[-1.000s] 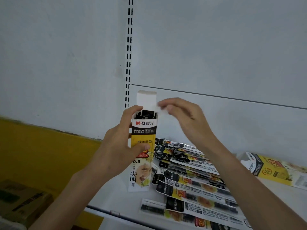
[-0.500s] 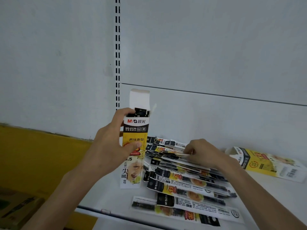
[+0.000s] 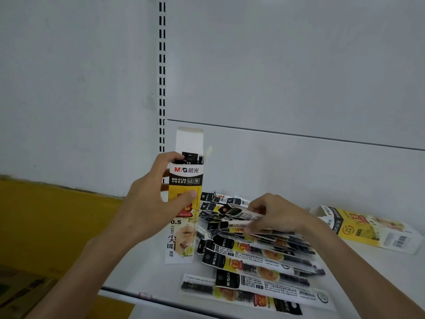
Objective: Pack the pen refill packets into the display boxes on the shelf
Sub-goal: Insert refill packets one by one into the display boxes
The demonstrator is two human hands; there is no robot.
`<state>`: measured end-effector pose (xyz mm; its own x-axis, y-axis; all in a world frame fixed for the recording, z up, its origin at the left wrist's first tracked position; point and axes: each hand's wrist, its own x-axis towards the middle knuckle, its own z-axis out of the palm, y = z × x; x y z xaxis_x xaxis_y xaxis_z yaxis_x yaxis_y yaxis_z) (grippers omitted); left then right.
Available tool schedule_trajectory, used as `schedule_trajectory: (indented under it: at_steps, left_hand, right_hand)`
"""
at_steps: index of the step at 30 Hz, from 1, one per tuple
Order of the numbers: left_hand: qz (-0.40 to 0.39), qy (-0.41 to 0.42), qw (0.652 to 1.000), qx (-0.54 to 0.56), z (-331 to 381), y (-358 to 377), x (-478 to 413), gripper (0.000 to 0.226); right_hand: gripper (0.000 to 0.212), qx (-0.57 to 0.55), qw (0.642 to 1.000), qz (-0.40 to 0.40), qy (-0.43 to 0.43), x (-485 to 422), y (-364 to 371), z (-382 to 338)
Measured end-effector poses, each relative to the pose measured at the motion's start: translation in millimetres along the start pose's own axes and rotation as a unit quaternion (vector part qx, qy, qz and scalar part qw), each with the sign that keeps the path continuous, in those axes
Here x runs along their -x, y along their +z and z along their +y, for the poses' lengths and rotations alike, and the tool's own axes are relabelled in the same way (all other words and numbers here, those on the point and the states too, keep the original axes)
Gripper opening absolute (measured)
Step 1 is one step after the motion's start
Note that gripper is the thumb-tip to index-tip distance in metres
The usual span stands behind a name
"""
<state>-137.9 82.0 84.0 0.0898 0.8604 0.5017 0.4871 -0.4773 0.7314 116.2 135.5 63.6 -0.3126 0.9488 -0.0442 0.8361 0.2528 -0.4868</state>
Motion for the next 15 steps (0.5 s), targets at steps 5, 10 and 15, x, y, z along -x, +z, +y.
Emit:
schedule_trajectory:
  at_steps: [5,10,15]
  left_hand:
    - [0.006,0.013,1.0,0.001,1.2,0.8,-0.9,0.048]
    - [0.005,0.02,1.0,0.0,0.9,1.2,-0.5,0.049]
    - [-0.001,0.02,1.0,0.001,2.7,0.6,-1.0,0.044]
  right_hand:
    - [0.017,0.02,0.999,-0.047,-0.011,3.6,2.7,-3.2]
    - [0.025,0.072,0.997,0.013,-0.015,3.2,6.1,-4.7]
    - [0.038,-0.016,1.0,0.0,-0.015,4.9,4.5,-0.2]
